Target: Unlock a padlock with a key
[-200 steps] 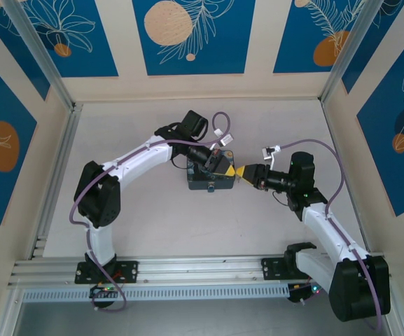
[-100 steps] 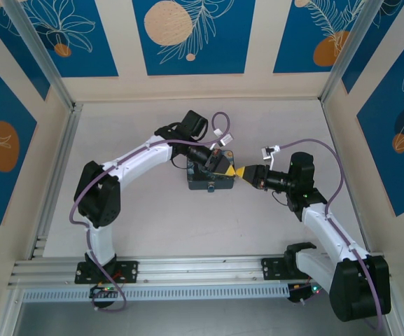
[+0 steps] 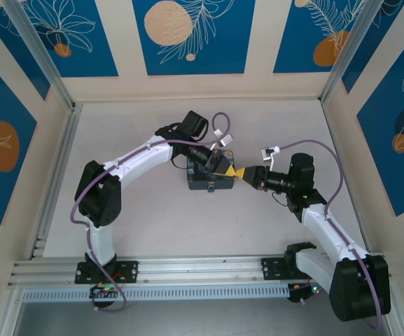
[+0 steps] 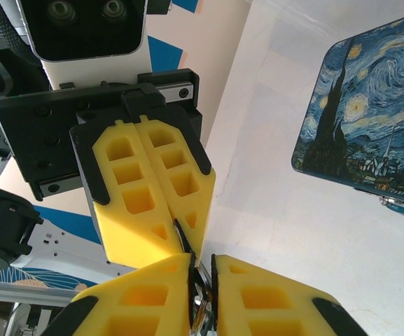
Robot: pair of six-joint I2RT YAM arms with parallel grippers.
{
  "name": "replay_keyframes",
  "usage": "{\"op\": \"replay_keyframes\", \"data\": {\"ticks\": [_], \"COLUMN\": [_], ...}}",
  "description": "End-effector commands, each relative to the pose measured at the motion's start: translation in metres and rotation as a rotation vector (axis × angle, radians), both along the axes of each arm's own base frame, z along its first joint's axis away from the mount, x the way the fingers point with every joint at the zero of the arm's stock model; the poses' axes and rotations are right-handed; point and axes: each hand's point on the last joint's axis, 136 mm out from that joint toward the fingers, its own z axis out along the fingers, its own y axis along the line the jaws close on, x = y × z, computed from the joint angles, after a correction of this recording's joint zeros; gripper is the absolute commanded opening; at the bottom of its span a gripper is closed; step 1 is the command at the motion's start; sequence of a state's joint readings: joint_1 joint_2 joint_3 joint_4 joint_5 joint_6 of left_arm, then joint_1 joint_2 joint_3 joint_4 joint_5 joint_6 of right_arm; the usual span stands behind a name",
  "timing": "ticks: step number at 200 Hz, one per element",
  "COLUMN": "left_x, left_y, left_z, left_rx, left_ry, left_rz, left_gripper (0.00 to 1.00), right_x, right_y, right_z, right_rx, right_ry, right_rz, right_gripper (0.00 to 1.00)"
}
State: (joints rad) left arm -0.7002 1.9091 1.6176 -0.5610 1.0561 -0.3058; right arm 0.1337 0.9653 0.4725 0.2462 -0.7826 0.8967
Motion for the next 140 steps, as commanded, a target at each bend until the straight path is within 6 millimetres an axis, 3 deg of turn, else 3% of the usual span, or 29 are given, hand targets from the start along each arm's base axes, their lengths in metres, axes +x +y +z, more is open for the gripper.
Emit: {"op": "replay_keyframes", "data": {"ticks": [1,35,63,127,140], "left_x": [0.009,0.011,0.012,0.020,0.027], "left_y": [-0.004,-0.003,-0.003,0.003,0.009], "left_z": [0.008,0.008,0.007,0.011,0.013], "left_rx": [-0.033,-0.030,-0.027,-0.017,-0.009], "left_ry": [-0.024,-0.027,-0.030,-0.080,-0.103], "left_rz": [0.001,0.007,0.013,0.077,0.129], "left_gripper": [0.00,0.00,0.00,0.00,0.22], "right_x": [-0.012,-0.013,-0.013,-0.003,-0.003], "right_y": [0.005,0.005,0.005,-0.004,-0.004], "right_z": [-0.001,-0.002,-0.004,-0.010,-0.010], "right_rx": [0.011,0.012,0.011,0.008,0.007], "right_ry": [-0.012,-0.011,-0.006,0.020,0.024], "right_rz": [0.061,0.065,0.061,-0.030,-0.030], "right_gripper": [0.18,0.17,0.00,0.00,0.00]}}
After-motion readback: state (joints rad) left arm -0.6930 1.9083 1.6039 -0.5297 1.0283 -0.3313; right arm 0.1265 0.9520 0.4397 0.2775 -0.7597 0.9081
